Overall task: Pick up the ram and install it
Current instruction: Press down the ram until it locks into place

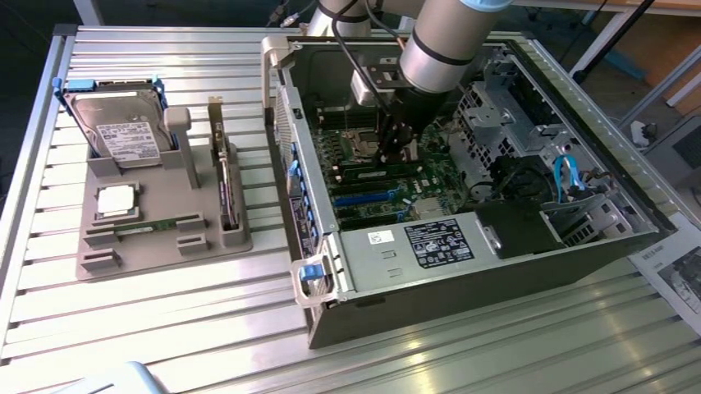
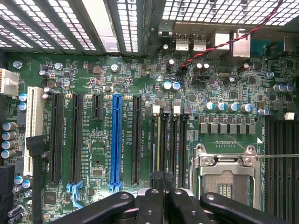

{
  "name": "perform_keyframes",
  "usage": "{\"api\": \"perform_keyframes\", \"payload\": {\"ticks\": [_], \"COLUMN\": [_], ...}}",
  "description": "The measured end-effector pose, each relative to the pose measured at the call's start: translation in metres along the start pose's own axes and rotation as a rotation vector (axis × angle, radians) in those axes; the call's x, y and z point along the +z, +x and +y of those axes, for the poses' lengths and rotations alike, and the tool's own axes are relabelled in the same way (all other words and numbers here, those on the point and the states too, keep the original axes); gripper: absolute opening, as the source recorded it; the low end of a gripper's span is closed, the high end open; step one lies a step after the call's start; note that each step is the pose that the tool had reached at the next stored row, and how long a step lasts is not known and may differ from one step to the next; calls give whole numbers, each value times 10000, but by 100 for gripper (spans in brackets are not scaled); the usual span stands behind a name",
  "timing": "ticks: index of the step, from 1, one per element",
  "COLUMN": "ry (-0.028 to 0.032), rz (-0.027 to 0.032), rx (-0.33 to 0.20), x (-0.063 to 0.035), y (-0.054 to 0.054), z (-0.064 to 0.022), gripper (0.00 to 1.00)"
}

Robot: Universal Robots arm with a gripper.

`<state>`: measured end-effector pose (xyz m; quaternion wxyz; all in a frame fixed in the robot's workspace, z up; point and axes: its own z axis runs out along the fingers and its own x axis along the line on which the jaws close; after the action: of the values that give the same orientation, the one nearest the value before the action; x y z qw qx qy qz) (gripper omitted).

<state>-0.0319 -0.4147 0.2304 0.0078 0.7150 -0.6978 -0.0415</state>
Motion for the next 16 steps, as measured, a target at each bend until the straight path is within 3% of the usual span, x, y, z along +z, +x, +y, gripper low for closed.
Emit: {"api": "perform_keyframes", "payload": {"ticks": [9, 16], "ry": [0, -5], "rz": [-4, -4], "rx": [0, 0], "x": [6, -51], "y": [2, 0], "z": [-2, -9], "gripper": [10, 10]}}
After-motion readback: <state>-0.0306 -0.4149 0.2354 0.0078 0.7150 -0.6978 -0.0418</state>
